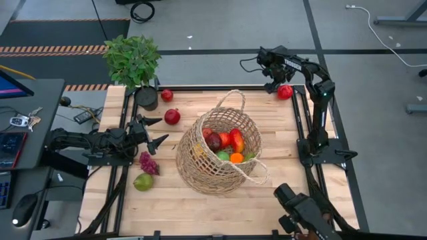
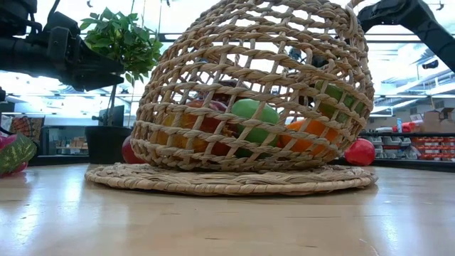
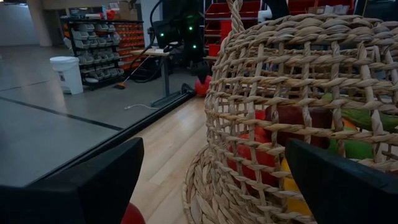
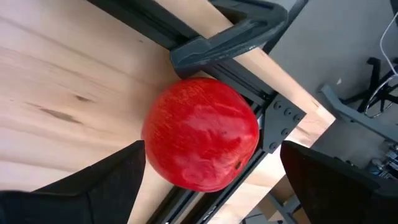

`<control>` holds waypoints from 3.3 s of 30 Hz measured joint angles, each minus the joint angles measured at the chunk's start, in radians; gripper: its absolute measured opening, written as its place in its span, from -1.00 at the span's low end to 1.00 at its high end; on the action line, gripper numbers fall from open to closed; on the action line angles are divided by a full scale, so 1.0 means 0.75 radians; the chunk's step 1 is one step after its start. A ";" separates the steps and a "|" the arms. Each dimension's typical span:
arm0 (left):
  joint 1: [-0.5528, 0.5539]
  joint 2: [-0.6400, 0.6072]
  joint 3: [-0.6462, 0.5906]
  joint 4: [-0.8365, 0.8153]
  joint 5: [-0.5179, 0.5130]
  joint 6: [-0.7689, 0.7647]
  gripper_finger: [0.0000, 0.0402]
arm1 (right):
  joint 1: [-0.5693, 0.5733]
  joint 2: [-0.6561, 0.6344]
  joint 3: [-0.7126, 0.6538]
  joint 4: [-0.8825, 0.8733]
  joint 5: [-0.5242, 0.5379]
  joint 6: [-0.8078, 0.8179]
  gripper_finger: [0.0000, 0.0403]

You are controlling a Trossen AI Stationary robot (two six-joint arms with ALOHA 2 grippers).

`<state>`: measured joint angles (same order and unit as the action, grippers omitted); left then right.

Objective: Build produce basket
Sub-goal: Put the red apple into the brown basket

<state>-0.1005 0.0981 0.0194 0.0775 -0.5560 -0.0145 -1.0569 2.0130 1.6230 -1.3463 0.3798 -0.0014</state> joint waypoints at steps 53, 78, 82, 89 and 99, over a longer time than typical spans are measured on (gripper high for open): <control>0.000 0.000 0.000 0.000 0.001 0.000 0.98 | 0.489 -0.619 -0.318 0.642 -0.549 0.222 0.86; 0.000 0.000 0.000 0.000 0.000 0.000 0.98 | 0.546 -1.006 -0.939 0.726 -0.189 0.523 0.97; 0.000 0.000 0.000 0.000 0.000 0.000 0.98 | 0.526 -1.006 -0.996 0.758 -0.175 0.578 0.98; 0.000 0.000 0.000 0.000 0.000 0.000 0.98 | 0.528 -1.025 -1.113 0.818 -0.142 0.761 0.95; 0.001 0.000 0.000 0.000 0.000 0.000 0.98 | 0.528 -1.224 -1.300 0.888 -0.040 0.932 0.90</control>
<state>-0.1001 0.0978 0.0193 0.0776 -0.5560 -0.0143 -0.6605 1.0951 0.6483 -0.6804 0.3501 0.6976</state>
